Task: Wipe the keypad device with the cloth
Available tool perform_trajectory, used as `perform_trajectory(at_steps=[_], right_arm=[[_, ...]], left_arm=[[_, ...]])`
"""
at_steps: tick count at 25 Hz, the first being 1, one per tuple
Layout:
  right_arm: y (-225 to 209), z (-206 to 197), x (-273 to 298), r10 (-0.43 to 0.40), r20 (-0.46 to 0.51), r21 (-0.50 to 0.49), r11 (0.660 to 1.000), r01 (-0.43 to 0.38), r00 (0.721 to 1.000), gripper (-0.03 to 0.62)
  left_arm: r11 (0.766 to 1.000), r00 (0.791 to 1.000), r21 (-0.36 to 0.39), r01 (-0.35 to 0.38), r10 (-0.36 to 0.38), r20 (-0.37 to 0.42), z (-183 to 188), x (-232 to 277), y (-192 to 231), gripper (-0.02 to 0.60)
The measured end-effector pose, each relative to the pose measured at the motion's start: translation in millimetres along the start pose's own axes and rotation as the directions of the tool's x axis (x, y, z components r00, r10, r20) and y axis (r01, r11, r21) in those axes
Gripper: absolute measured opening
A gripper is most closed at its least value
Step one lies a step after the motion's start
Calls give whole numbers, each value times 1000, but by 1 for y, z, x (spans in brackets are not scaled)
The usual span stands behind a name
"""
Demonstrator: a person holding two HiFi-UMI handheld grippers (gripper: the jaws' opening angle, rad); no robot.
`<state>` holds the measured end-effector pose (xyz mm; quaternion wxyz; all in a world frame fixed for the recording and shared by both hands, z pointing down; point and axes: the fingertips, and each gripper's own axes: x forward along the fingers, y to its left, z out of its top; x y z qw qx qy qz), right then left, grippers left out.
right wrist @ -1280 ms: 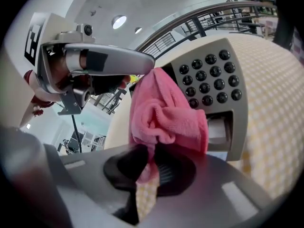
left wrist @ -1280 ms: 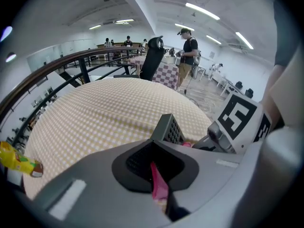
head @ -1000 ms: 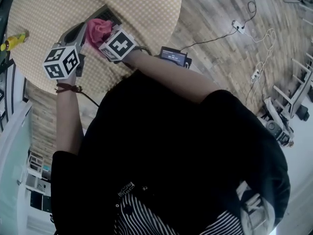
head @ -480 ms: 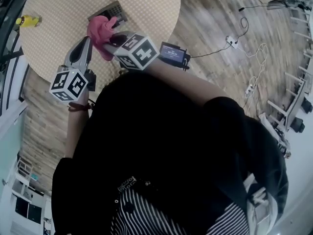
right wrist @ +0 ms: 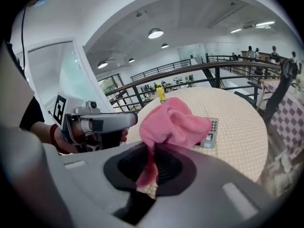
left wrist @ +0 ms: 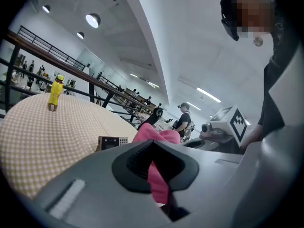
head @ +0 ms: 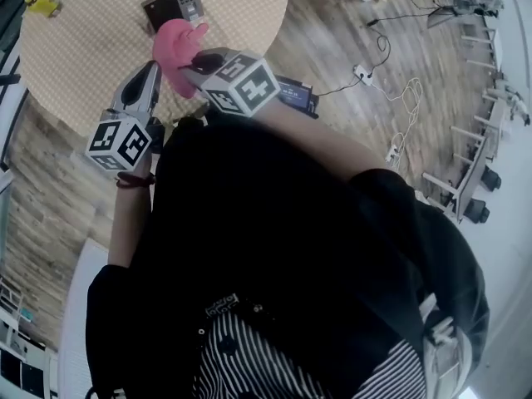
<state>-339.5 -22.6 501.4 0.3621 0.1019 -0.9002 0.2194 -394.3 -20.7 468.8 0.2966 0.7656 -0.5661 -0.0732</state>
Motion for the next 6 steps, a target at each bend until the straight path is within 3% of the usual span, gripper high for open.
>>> perform_trajectory(at_steps=[3, 6], right_arm=[[-48, -10, 39, 8, -24, -94, 996, -10, 1000, 44], [-58, 10, 56, 16, -19, -213, 977, -19, 1000, 44]], left_arm=[[1000, 999, -18, -15, 14, -32, -48, 45, 40, 6], [997, 995, -36, -62, 59, -75, -72, 56, 75, 6]])
